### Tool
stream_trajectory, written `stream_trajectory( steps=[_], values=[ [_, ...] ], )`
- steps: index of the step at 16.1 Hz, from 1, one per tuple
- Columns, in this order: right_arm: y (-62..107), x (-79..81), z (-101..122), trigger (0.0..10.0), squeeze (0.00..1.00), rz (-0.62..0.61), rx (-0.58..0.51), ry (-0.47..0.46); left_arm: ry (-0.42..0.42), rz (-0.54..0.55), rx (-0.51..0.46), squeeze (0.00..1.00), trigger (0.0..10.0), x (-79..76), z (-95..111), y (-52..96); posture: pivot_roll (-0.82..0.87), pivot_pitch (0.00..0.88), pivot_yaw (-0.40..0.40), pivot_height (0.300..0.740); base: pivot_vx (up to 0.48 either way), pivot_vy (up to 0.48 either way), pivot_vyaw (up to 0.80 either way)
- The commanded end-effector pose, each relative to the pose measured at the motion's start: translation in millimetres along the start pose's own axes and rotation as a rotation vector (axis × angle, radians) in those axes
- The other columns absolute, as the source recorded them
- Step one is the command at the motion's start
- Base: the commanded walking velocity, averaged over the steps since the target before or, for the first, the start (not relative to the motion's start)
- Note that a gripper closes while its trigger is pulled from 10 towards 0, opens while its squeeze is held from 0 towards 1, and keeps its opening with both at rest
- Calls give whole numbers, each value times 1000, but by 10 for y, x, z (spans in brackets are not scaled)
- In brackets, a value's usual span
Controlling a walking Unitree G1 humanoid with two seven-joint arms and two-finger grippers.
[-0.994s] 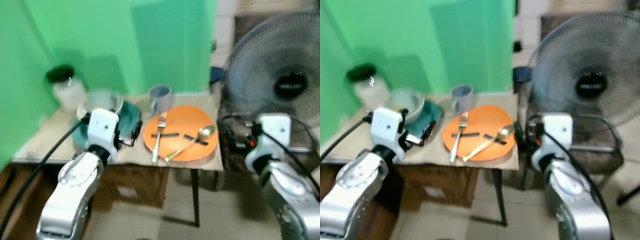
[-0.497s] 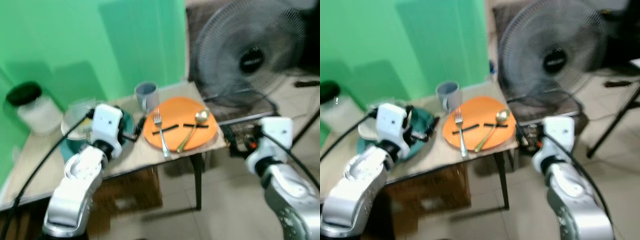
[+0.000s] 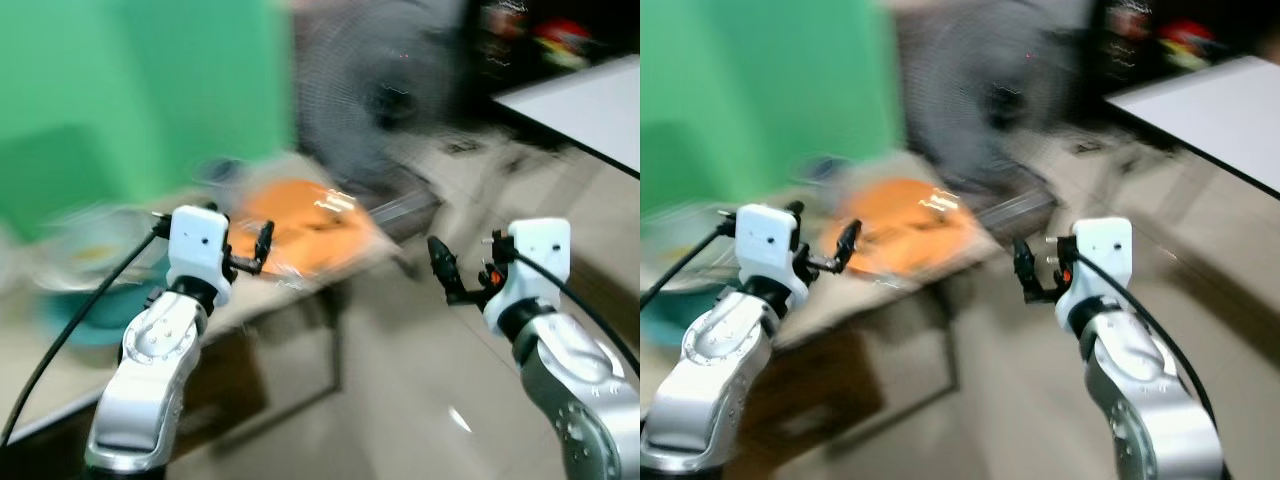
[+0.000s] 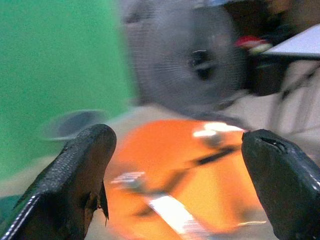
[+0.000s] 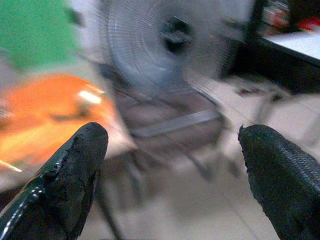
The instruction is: Setting the table
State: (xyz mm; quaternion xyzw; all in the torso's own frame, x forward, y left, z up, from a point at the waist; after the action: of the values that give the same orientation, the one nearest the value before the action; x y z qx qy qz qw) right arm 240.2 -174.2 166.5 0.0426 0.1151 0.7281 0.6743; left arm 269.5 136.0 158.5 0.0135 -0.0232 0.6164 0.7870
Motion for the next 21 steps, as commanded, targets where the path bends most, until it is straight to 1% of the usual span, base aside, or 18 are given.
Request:
stream_trajectory(
  steps=[1, 3, 4, 6, 8, 9, 10, 11, 13, 15, 18, 21],
  values=[
    [-44, 46, 81, 10000, 1000, 25, -25, 10, -6, 37, -6, 0, 10000, 79, 5, 50, -55, 0, -17, 740, 0, 0, 0],
    [-129, 112, 75, 10000, 1000, 75, -23, 18, -25, 62, -5, 0, 10000, 105, -7, 109, -23, 0, -43, 740, 0, 0, 0],
    [-180, 177, 73, 10000, 1000, 117, -26, 12, -43, 80, 6, 0, 10000, 150, -11, 136, -2, 0, -52, 740, 0, 0, 0],
    [-209, 233, 42, 10000, 1000, 147, -22, -2, -64, 96, 15, 0, 10000, 203, -10, 161, 11, 0, -43, 740, 0, 0, 0],
    [-212, 247, 13, 10000, 1000, 151, -21, -7, -55, 71, 14, 0, 10000, 220, 4, 135, -2, 0, -6, 740, 0, 0, 0],
    [-211, 247, 10, 10000, 1000, 152, -22, -8, -53, 64, 16, 0, 10000, 217, 0, 129, -7, 0, -3, 740, 0, 0, 0],
    [-220, 251, 9, 10000, 706, 154, -24, 4, -62, 48, 23, 0, 10000, 234, -6, 82, -27, 0, 12, 740, 0, 0, 0],
    [-213, 239, 4, 10000, 0, 147, -25, 8, -65, 46, 26, 0, 10000, 245, -2, 50, -30, 0, 18, 740, 247, 0, 0],
    [-174, 215, -34, 10000, 0, 113, -23, 0, -49, 37, 16, 0, 10000, 250, 28, 25, -42, 0, 30, 740, 321, 0, 0],
    [-115, 207, -81, 10000, 0, 92, -21, 0, -28, 24, 25, 0, 10000, 241, -3, 7, -58, 0, 47, 740, 409, 0, 0],
    [-104, 195, -66, 10000, 0, 94, -33, 10, -27, 1, 25, 0, 10000, 211, -7, -25, -64, 0, 50, 740, 449, 0, 0],
    [-101, 209, -46, 10000, 0, 105, -43, 25, -25, 1, 24, 0, 10000, 230, -3, -13, -66, 0, 50, 740, 456, 0, 0]
  ],
)
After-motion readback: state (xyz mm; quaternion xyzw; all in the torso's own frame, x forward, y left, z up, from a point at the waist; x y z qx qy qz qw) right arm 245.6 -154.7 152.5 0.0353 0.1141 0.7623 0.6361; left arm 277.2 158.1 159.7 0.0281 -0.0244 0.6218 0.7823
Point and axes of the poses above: a point about 5 cm out from each wrist's last joint towards the gripper, its own y axis pointing back from the gripper into the wrist, its own z axis along the axis of the wrist's last joint, x = y × z, the point moved 1 cm from there along -y, pointing out of the wrist towards the gripper, and after that the axes turned 2 degrees about y, right-handed, at the moved point
